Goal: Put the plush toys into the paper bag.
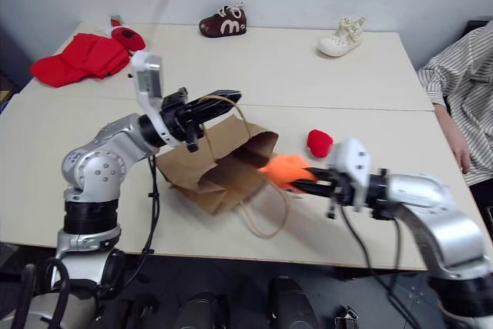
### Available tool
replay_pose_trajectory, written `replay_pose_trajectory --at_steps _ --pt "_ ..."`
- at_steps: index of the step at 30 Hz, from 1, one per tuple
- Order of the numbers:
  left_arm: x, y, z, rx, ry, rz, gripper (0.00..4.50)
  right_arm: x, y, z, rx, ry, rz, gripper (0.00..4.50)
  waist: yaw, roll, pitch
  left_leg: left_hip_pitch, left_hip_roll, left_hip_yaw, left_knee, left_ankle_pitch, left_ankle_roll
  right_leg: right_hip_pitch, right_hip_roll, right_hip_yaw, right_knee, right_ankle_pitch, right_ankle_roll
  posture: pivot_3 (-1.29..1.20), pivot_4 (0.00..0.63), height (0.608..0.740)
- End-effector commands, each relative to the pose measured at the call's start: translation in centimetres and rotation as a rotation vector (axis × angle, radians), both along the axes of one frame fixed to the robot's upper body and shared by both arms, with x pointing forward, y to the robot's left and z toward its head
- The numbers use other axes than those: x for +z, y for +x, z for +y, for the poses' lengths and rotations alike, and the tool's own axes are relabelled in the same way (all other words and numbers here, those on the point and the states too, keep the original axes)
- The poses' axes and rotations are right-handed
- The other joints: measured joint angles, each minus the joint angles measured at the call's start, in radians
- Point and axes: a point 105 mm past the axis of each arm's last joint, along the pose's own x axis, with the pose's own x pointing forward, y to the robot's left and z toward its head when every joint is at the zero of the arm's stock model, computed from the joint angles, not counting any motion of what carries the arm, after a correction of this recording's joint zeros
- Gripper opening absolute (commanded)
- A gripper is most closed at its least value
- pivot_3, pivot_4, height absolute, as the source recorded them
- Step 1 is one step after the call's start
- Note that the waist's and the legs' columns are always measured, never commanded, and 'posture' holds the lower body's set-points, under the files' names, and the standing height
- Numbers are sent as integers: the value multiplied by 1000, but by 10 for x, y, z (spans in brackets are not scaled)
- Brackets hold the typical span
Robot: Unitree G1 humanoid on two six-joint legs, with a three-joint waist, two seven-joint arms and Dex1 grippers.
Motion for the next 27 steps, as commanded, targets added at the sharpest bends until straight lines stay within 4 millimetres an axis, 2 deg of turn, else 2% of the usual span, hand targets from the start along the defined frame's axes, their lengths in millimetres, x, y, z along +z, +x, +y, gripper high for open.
replay_pose_trajectory --at_steps 1,5,10,15,18,21,24,27 --pt "11 -3 -7 -41 -48 -19 0 -8 9 35 29 -58 -13 202 1 0 0 -1 0 0 0 0 0 0 0 0 0 0 0 0 150 740" --pt "13 -5 -11 -69 -80 -11 0 -13 35 65 2 -104 -42 202 1 0 0 -5 0 0 1 0 1 -3 -2 -1 0 0 0 0 150 740" --pt "14 -11 -11 -116 -98 1 0 -14 60 87 -26 -137 -85 202 -1 0 0 -19 0 0 9 1 3 -18 -3 -1 7 0 0 0 150 740" --pt "13 -12 -9 -123 -116 9 0 -20 70 103 -20 -141 -70 202 -4 0 0 -21 0 0 11 1 3 -20 -3 -1 8 0 0 0 150 740" --pt "13 -10 -8 -108 -123 7 0 -20 68 109 -9 -53 11 202 -4 0 0 -21 0 0 11 1 3 -20 -3 -2 8 0 0 0 150 740" --pt "13 -8 -5 -92 -125 4 0 -19 67 101 -1 -59 -19 1150 -4 0 0 -21 0 0 10 1 3 -20 -3 -2 8 0 0 0 150 740" --pt "10 -6 -1 -67 -115 3 0 1 59 80 49 16 -95 2213 1 0 0 -22 -1 -1 11 0 4 -20 -4 -3 8 0 0 0 150 740" --pt "9 -5 0 -54 -111 1 0 10 53 56 45 51 -128 3232 1 0 0 -23 -1 -1 13 0 5 -20 -4 -3 7 1 1 0 150 740"
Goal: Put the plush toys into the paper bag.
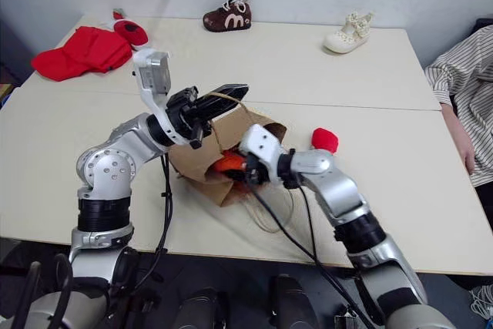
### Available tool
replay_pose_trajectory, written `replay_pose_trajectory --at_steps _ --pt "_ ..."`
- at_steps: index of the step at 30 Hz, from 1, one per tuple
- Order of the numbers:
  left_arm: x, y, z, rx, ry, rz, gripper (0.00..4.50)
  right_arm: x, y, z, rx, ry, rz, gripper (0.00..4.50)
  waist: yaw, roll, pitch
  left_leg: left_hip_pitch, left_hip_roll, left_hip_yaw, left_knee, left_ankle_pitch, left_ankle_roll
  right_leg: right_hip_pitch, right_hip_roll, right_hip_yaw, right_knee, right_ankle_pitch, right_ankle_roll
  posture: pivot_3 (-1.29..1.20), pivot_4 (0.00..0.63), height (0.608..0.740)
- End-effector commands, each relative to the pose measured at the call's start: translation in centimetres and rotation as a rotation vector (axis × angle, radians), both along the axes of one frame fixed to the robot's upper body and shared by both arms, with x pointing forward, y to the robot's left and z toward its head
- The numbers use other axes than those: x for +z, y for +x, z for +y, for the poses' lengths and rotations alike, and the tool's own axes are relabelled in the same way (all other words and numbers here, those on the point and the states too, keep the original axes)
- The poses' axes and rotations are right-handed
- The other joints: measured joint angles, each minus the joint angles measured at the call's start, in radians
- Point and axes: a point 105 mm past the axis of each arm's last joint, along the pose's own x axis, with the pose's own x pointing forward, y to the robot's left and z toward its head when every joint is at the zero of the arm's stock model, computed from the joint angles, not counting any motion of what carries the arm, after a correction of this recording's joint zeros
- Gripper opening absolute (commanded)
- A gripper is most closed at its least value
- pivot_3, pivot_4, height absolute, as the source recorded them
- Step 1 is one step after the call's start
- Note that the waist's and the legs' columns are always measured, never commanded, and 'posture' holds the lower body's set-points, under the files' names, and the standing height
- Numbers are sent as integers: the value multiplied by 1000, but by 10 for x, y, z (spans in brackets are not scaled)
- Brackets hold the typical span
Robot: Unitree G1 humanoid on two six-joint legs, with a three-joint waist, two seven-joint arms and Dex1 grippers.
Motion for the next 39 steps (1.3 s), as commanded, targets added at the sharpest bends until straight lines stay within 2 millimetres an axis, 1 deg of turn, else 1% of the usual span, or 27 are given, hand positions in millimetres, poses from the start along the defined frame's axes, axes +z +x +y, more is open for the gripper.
replay_pose_trajectory --at_steps 1,3,5,7,9,10,11,12,14,15,16,18,20,24,25,28,30,33,34,37,38,39 --pt "7 -3 2 12 -11 -45 0 29 -16 -32 21 86 -83 3599 1 0 0 0 0 0 0 0 0 0 0 0 0 0 0 0 150 740" --pt "6 -4 3 19 -6 -49 0 32 -37 -55 45 128 -29 4309 4 0 0 -1 0 -1 0 0 0 0 0 -1 -1 0 0 0 150 740" --pt "6 -4 4 25 -3 -50 0 37 -53 -73 31 182 17 4309 5 0 0 -1 0 -2 -1 0 0 1 0 -2 -2 0 0 0 150 740" --pt "4 -3 7 36 5 -49 0 36 -64 -96 -47 214 30 4309 3 0 0 -1 0 -2 -1 0 0 1 0 -2 -2 0 0 0 150 740" --pt "3 -3 7 40 10 -51 0 32 -69 -118 -153 223 35 4309 -1 0 0 1 0 -2 -1 0 0 3 1 -1 -2 0 0 0 150 740" --pt "3 -3 8 40 10 -52 0 30 -71 -124 -186 224 40 4309 -2 0 0 3 0 -2 -1 -1 0 5 1 -1 -2 0 0 0 150 740" --pt "4 -3 8 41 8 -53 0 15 -74 -147 -284 194 46 4412 -3 0 0 5 0 -2 -2 -1 0 7 1 -1 -2 0 0 0 150 740" --pt "5 -2 9 43 4 -51 0 -1 -79 -179 -424 173 11 4412 1 0 0 6 0 -2 -2 -1 0 8 2 0 -2 0 0 0 150 740" --pt "5 -2 9 46 4 -49 0 -25 -95 -225 -638 130 -21 4412 21 -1 0 6 0 -4 -4 0 -1 10 2 -1 -4 0 0 0 150 740" --pt "5 -2 9 47 5 -48 0 -32 -101 -240 -718 117 -44 4412 27 -1 0 6 0 -3 -4 0 -1 9 3 -1 -5 0 0 0 150 740" --pt "5 -2 9 46 7 -47 0 -38 -106 -245 -751 108 -45 4412 27 -1 0 6 -1 -3 -5 0 -1 9 3 -1 -6 0 0 0 150 740" --pt "6 -1 9 46 8 -47 0 -45 -109 -246 -774 87 -50 4412 19 -1 0 6 -1 0 -4 0 0 9 2 2 -5 1 2 0 150 740" --pt "7 -1 8 46 9 -47 0 -47 -103 -240 -756 61 -69 4412 1 -1 0 7 -1 4 -4 0 0 10 3 6 -4 2 3 0 150 740" --pt "9 0 7 47 10 -50 0 -32 -64 -223 -738 45 -86 4412 -18 0 0 10 0 6 -5 2 -2 10 5 9 -1 4 1 0 150 740" --pt "9 0 6 48 9 -51 0 -28 -55 -217 -723 32 -93 4412 -18 0 0 14 0 7 -6 2 -2 10 5 9 -1 4 1 0 150 740" --pt "9 0 5 50 9 -53 0 -10 -20 -201 -706 33 -102 4412 -12 0 0 17 0 10 -11 3 -4 10 6 12 -1 3 1 0 150 740" --pt "9 0 4 54 9 -54 0 -4 3 -190 -714 46 -55 4412 -7 0 0 18 0 11 -12 4 -4 9 6 12 -2 3 0 0 150 740" --pt "9 1 3 62 9 -57 0 -3 34 -176 -724 24 -10 4412 -3 0 0 17 1 12 -13 4 -4 7 6 13 -2 3 -1 0 150 740" --pt "9 1 3 64 8 -57 0 -5 42 -171 -722 13 2 4412 0 0 0 17 1 12 -13 4 -4 7 6 13 -3 3 -1 0 150 740" --pt "8 0 3 67 10 -58 0 -18 58 -156 -694 -29 84 4412 0 0 0 16 1 12 -13 4 -3 7 5 13 -3 3 -1 0 150 740" --pt "8 -1 3 68 12 -60 0 -22 61 -152 -676 -49 95 4034 0 0 0 16 1 12 -12 4 -3 7 5 13 -3 3 -1 0 150 740" --pt "8 -1 3 69 13 -61 0 -22 63 -149 -663 -55 92 3815 0 0 0 15 1 12 -12 4 -3 7 5 13 -3 3 0 0 150 740"
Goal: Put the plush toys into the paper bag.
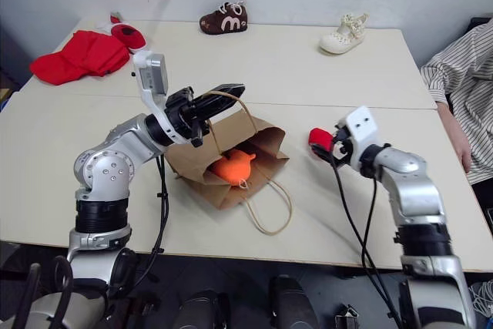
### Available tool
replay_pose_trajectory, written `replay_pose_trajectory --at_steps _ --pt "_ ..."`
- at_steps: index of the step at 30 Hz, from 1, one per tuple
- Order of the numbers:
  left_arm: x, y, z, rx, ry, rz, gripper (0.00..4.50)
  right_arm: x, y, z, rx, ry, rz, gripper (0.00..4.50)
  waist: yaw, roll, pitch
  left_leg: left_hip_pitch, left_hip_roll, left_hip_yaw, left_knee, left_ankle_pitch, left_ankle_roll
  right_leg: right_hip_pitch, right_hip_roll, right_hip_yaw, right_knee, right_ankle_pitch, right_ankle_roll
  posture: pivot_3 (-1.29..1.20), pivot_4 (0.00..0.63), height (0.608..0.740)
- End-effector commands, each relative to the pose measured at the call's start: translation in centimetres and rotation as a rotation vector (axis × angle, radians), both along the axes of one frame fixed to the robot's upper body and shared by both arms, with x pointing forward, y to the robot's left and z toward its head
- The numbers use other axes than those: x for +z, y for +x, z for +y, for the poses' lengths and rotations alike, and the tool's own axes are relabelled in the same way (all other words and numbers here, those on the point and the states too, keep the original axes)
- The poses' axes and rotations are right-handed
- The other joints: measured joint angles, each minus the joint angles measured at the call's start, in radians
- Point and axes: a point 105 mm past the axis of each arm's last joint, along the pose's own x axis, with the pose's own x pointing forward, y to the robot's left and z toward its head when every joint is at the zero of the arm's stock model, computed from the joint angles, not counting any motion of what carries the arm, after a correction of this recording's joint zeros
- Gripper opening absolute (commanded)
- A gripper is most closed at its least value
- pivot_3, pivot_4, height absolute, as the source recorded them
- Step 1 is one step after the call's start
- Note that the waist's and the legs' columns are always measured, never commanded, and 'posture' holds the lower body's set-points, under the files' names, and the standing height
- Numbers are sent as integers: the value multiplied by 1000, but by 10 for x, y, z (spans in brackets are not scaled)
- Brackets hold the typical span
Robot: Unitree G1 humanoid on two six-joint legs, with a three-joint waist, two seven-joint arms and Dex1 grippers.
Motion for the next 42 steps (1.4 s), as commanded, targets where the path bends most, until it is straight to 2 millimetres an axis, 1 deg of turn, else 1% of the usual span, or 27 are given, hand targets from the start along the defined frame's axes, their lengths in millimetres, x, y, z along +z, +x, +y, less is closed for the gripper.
replay_pose_trajectory --at_steps 1,4,7,8,10,11,12,13,14,16,17,19,20,22,23,24,25,30,31,32,33,34,36,38,40,42 --pt "9 -6 0 9 -2 -63 0 -2 5 6 32 -18 10 3475 0 0 0 0 0 0 0 0 0 0 0 0 0 0 0 0 150 740" --pt "11 -6 3 21 -3 -70 0 2 4 11 62 19 27 2425 -2 0 0 -1 0 0 0 0 0 -1 0 0 0 0 0 0 150 740" --pt "11 -5 4 25 -3 -72 0 9 -4 10 88 39 26 1405 -5 0 0 0 1 0 0 0 0 -1 0 0 0 0 0 0 150 740" --pt "11 -5 4 25 -2 -72 0 15 -10 10 119 41 3 1063 -4 0 0 0 1 0 0 0 0 -1 0 0 0 0 0 0 150 740" --pt "11 -6 5 23 -5 -72 0 37 -45 26 329 109 -39 519 0 0 0 -1 1 0 -1 0 0 -2 1 0 0 0 0 0 150 740" --pt "11 -6 5 23 -5 -72 0 41 -66 33 427 110 -26 355 3 0 0 -2 1 0 -1 0 0 -2 1 0 0 0 0 0 150 740" --pt "11 -5 5 23 -7 -71 0 41 -83 40 490 109 17 297 3 0 0 -3 1 -1 -1 0 0 -3 1 -1 -1 0 0 0 150 740" --pt "12 -5 6 23 -8 -70 0 38 -96 46 524 107 51 296 3 0 0 -4 1 -2 -1 0 0 -3 0 -2 -1 0 1 0 150 740" --pt "12 -4 6 21 -9 -69 0 37 -105 52 549 107 72 296 2 0 0 -6 1 -3 0 0 0 -4 0 -3 -1 0 1 0 150 740" --pt "12 -4 4 12 -14 -62 0 31 -114 69 551 92 95 296 -4 -1 0 -7 1 -4 2 0 0 -3 0 -4 -1 1 2 0 150 740" --pt "11 -5 3 5 -18 -56 0 31 -114 79 546 98 85 296 -6 -1 0 -7 1 -4 3 0 0 -3 0 -3 -1 1 2 0 150 740" --pt "11 -7 0 -15 -28 -44 0 35 -103 99 488 181 56 296 -11 -2 -1 -5 1 -4 3 0 0 -3 0 -3 0 2 1 0 150 740" --pt "10 -8 -2 -25 -32 -40 0 34 -97 106 464 196 49 296 -11 -1 -1 -5 1 -4 3 1 -1 -3 0 -3 1 2 0 0 150 740" --pt "10 -11 -5 -45 -38 -37 0 24 -83 118 435 148 38 296 -7 -1 0 -6 0 -4 3 1 -1 -4 0 -3 2 2 0 0 150 740" --pt "10 -13 -6 -52 -40 -36 0 21 -73 123 395 144 32 296 -6 -1 -1 -7 0 -4 3 1 -1 -6 0 -3 2 2 0 0 150 740" --pt "10 -14 -6 -57 -41 -35 0 21 -61 129 355 146 7 296 -4 -1 -1 -9 0 -4 3 1 0 -7 0 -3 1 2 0 0 150 740" --pt "10 -14 -7 -60 -42 -35 0 21 -54 132 327 150 -11 296 -4 -1 -1 -10 0 -3 4 1 0 -9 -1 -3 1 2 0 0 150 740" --pt "10 -19 -5 -91 -47 -27 0 18 -31 147 265 167 -40 296 -3 -1 -1 -15 0 -2 3 1 0 -14 -1 -3 1 2 0 0 150 740" --pt "10 -20 -5 -96 -47 -25 0 21 -25 147 224 185 -68 646 -4 -1 -1 -15 0 -2 3 1 1 -14 -1 -3 1 2 0 0 150 740" --pt "10 -20 -5 -100 -49 -21 0 17 -22 150 213 173 -63 1051 -4 -1 -1 -15 0 -1 3 1 1 -14 -1 -3 1 2 0 0 150 740" --pt "10 -21 -4 -100 -51 -20 0 11 -20 151 200 151 -59 1317 -5 -1 -1 -15 0 -2 3 1 1 -14 -1 -3 2 2 0 0 150 740" --pt "10 -21 -3 -100 -55 -17 0 6 -19 153 193 138 -51 1699 -6 -1 -1 -14 0 -2 3 1 1 -14 -1 -3 2 2 0 0 150 740" --pt "11 -21 -1 -97 -60 -16 0 5 -19 154 182 138 -47 2426 -9 -1 -1 -14 0 -2 3 1 1 -14 -1 -3 2 2 0 0 150 740" --pt "12 -20 1 -91 -71 -18 0 13 -22 153 196 160 -52 3113 -10 -1 -1 -14 0 -2 3 1 1 -14 -1 -2 2 2 0 0 150 740" --pt "14 -18 3 -83 -81 -17 0 25 -32 152 266 202 -50 3854 -10 -1 -1 -14 0 -2 3 1 1 -14 -1 -2 2 2 0 0 150 740" --pt "15 -17 5 -77 -84 -17 0 39 -53 151 416 257 -19 4473 -8 -1 -1 -14 0 -2 3 1 1 -14 -1 -3 2 2 0 0 150 740"
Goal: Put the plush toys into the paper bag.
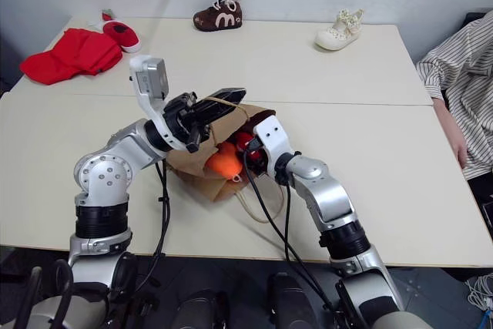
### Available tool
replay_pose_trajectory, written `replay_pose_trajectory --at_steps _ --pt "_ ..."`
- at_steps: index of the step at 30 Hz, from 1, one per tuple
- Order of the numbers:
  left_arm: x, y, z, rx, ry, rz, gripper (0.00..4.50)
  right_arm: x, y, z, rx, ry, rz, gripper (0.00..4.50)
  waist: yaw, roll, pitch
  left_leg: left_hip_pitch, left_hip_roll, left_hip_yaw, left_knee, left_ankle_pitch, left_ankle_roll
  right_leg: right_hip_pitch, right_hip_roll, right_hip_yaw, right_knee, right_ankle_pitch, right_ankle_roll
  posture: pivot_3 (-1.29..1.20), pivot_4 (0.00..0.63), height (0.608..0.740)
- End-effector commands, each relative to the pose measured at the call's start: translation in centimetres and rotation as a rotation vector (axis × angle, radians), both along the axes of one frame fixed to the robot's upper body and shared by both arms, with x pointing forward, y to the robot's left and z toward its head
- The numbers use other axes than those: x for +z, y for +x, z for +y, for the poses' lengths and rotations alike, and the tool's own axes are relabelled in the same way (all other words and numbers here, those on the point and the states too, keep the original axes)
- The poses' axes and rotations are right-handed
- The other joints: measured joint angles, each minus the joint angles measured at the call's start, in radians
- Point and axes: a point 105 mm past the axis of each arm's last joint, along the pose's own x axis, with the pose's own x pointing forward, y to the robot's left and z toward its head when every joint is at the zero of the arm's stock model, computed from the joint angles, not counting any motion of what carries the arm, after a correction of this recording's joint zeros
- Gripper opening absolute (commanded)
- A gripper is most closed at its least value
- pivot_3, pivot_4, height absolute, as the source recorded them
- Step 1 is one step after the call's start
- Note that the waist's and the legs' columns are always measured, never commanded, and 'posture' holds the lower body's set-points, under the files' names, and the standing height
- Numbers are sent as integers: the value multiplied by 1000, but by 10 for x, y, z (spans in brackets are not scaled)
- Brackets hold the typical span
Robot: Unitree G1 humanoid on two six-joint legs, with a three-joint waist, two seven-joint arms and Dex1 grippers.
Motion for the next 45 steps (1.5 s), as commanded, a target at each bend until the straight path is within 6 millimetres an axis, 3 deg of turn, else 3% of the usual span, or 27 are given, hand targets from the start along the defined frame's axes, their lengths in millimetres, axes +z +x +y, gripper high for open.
replay_pose_trajectory --at_steps 1,7,8,11,13,16,20,23,27,30,34,35,40,45 --pt "13 -4 4 -1 -30 -51 0 37 -30 -2 204 102 -33 4473 2 0 0 0 0 0 0 0 0 0 0 0 0 0 0 0 150 740" --pt "12 -2 4 9 -26 -54 0 49 -77 -41 420 156 80 4473 10 0 0 0 -1 -2 0 0 1 1 -1 -1 -1 0 0 0 150 740" --pt "13 -3 3 9 -26 -55 0 44 -80 -52 406 145 106 4473 10 0 0 0 -1 -2 0 -1 1 1 -1 -1 -1 0 0 0 150 740" --pt "13 -4 2 9 -28 -58 0 5 -76 -92 220 34 247 4473 11 -1 0 0 -1 -2 0 -1 1 2 -1 -2 -2 0 0 0 150 740" --pt "13 -4 2 8 -28 -58 0 -17 -75 -103 134 -36 330 4473 9 -1 0 0 -2 -2 0 -1 1 2 -1 -1 -2 0 0 0 150 740" --pt "13 -4 1 4 -25 -57 0 -33 -68 -98 68 0 404 4473 -3 -1 0 2 -1 0 0 0 1 2 1 3 0 0 0 0 150 740" --pt "14 -4 0 1 -22 -58 0 -39 -70 -70 134 92 507 4473 -12 -1 0 4 -1 -1 -1 1 -1 2 3 5 2 0 0 0 150 740" --pt "15 -4 0 3 -18 -61 0 -37 -69 -54 174 126 538 3921 -10 -1 0 4 -1 -1 -1 1 -1 1 3 5 1 0 0 0 150 740" --pt "14 -4 1 9 -15 -61 0 -36 -69 -40 194 169 594 2522 -4 -1 0 3 -1 -1 -1 0 -1 1 2 5 0 0 0 0 150 740" --pt "13 -4 1 11 -15 -59 0 -25 -65 -38 196 251 599 1494 2 -1 0 3 -1 -1 -1 0 -1 1 2 5 1 0 0 0 150 740" --pt "14 -3 4 20 -17 -62 0 18 -76 -48 305 405 552 174 8 -1 0 3 -2 -1 -1 0 0 1 2 5 1 1 0 0 150 740" --pt "15 -2 5 25 -19 -65 0 31 -81 -51 346 438 532 26 9 -1 0 2 -2 -1 0 0 0 1 2 5 1 1 0 0 150 740" --pt "23 7 17 75 -44 -85 0 90 -93 -73 460 532 429 26 8 -1 0 2 -2 -2 0 0 1 1 2 4 0 1 0 0 150 740" --pt "26 20 27 139 -53 -104 0 105 -86 -86 416 545 417 26 7 -1 0 2 -1 -2 -1 0 1 1 2 4 -1 1 0 0 150 740"
